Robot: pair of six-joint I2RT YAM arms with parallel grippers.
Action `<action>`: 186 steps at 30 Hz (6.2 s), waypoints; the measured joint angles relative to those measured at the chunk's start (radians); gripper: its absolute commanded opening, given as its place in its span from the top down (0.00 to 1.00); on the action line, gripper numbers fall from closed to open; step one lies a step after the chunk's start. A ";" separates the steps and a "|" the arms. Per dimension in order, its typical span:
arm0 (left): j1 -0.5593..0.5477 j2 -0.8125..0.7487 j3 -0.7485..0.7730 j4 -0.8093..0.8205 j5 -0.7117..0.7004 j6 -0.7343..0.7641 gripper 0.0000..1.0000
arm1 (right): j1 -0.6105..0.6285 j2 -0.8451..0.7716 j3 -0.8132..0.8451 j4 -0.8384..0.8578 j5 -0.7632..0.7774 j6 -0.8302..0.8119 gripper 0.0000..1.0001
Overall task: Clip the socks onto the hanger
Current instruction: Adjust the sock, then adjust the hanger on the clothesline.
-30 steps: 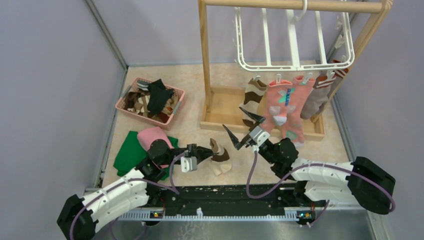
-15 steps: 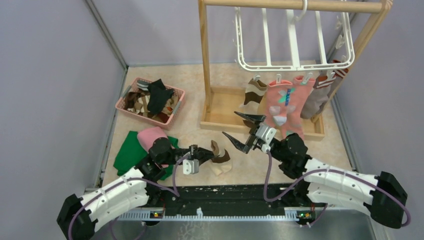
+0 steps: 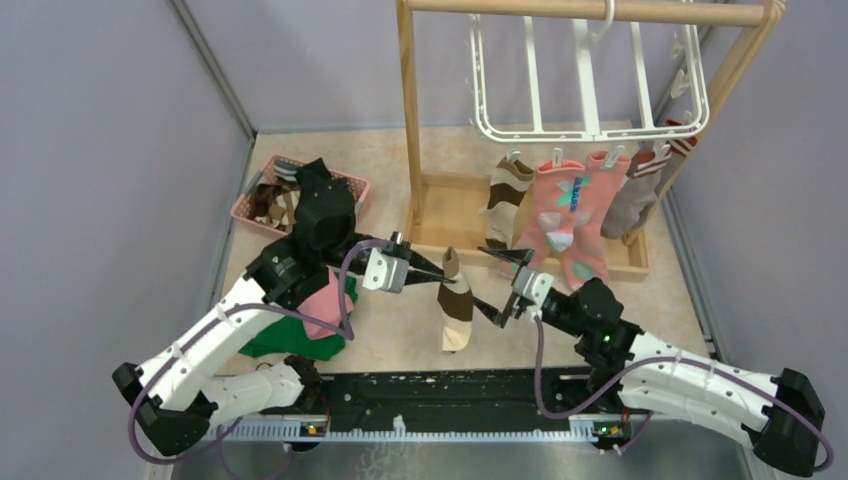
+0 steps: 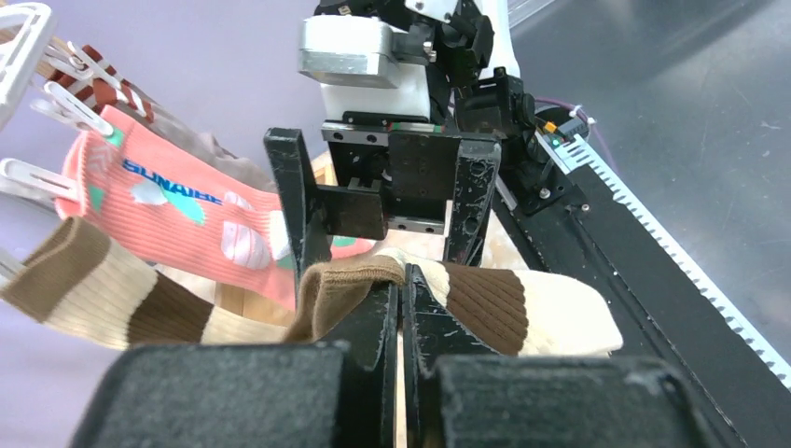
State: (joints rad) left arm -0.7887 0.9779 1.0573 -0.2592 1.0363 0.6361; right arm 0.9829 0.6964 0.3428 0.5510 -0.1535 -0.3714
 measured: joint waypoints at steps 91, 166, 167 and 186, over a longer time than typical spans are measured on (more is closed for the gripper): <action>-0.045 -0.030 -0.787 1.570 -0.586 -0.692 0.31 | -0.059 0.150 0.206 0.009 -0.189 0.297 1.00; -0.039 -0.357 -0.884 1.336 -1.110 -0.562 1.00 | 0.149 0.863 0.506 0.945 0.726 -0.306 0.38; -0.039 -0.366 -0.885 1.329 -1.114 -0.558 1.00 | 0.149 0.870 0.520 0.946 0.742 -0.314 0.38; -0.039 -0.394 -0.898 1.276 -1.139 -0.524 1.00 | 0.111 0.857 0.545 0.952 0.917 -0.430 0.33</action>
State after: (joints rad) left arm -0.8276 0.5835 0.1589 1.0168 -0.1024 0.1123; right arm 1.0935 1.5536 0.8879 1.5028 0.7635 -0.8017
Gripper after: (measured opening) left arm 0.013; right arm 0.667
